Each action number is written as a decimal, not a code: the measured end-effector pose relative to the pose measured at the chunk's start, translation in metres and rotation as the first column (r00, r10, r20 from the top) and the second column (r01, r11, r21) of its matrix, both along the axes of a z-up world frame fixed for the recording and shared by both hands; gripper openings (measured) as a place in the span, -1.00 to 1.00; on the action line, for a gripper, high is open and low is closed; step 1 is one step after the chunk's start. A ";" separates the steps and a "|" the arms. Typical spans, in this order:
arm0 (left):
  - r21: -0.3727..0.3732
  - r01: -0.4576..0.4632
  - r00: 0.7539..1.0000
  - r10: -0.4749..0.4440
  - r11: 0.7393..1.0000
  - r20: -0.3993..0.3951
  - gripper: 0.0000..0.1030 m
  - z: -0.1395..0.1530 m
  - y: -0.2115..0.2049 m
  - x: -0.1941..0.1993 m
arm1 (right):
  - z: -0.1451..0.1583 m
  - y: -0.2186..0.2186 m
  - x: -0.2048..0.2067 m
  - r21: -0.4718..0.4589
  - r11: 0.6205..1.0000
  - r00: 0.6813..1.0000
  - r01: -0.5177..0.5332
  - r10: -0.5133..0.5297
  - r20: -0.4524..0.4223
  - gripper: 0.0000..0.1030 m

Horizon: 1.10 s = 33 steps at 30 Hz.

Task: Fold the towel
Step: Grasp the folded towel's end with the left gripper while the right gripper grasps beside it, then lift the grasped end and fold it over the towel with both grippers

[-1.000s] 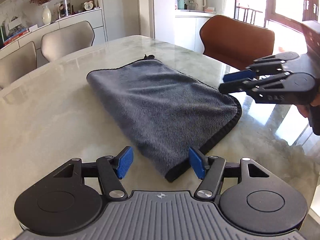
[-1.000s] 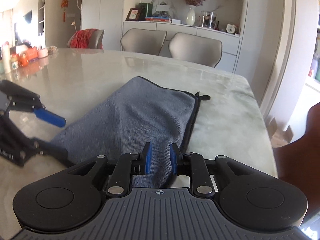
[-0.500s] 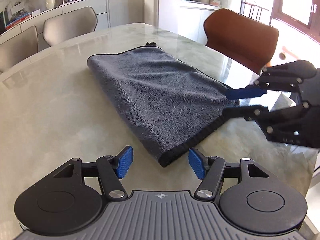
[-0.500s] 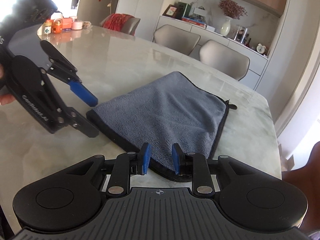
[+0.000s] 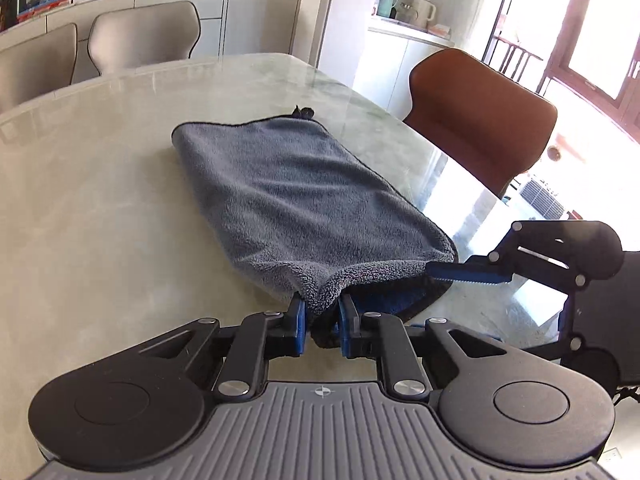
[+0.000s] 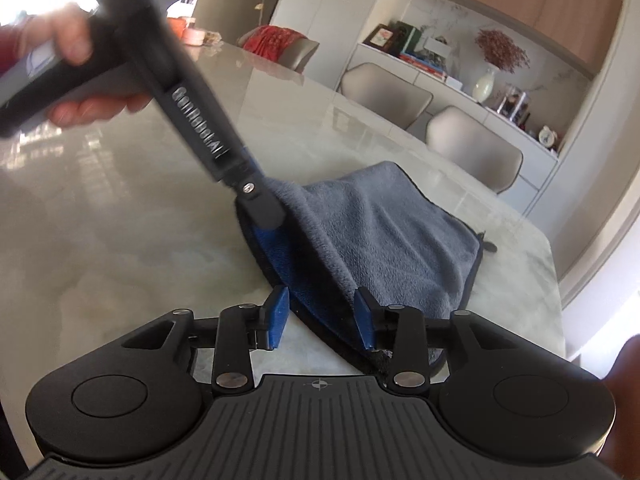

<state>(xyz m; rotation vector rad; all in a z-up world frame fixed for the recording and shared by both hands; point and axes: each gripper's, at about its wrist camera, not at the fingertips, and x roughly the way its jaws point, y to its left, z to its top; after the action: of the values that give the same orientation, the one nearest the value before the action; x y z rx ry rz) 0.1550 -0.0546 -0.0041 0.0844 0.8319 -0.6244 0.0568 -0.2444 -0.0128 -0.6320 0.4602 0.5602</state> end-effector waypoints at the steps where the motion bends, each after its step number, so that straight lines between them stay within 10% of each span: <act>1: 0.000 0.002 1.000 -0.002 1.000 0.000 -0.70 0.002 -0.001 0.000 | -0.002 0.002 0.000 -0.026 1.000 1.000 -0.006 0.006 0.012 -0.25; 14: -0.005 0.011 1.000 -0.011 1.000 0.009 -0.67 0.016 -0.004 0.002 | -0.022 0.023 0.004 -0.141 0.990 0.992 0.016 0.002 0.126 -0.16; 20: 0.063 0.055 0.996 -0.060 0.996 0.073 -0.39 0.017 -0.001 -0.009 | -0.005 0.008 0.015 0.012 0.999 0.999 0.047 -0.047 0.000 -0.73; 24: 0.158 0.105 0.964 -0.140 0.982 0.225 -0.01 0.017 0.000 -0.031 | 0.008 -0.005 0.020 0.079 0.994 0.997 0.073 -0.073 -0.008 -0.82; 33: 0.244 0.220 0.892 -0.296 0.944 0.342 -0.01 0.004 -0.014 -0.060 | 0.027 -0.021 0.040 0.199 0.974 0.993 0.110 -0.097 -0.074 -0.82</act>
<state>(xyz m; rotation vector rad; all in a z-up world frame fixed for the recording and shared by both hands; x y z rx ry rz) 0.0947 -0.0689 -0.0004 0.4927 0.5089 -0.7460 0.0963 -0.2655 0.0143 -0.3934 0.4858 0.5212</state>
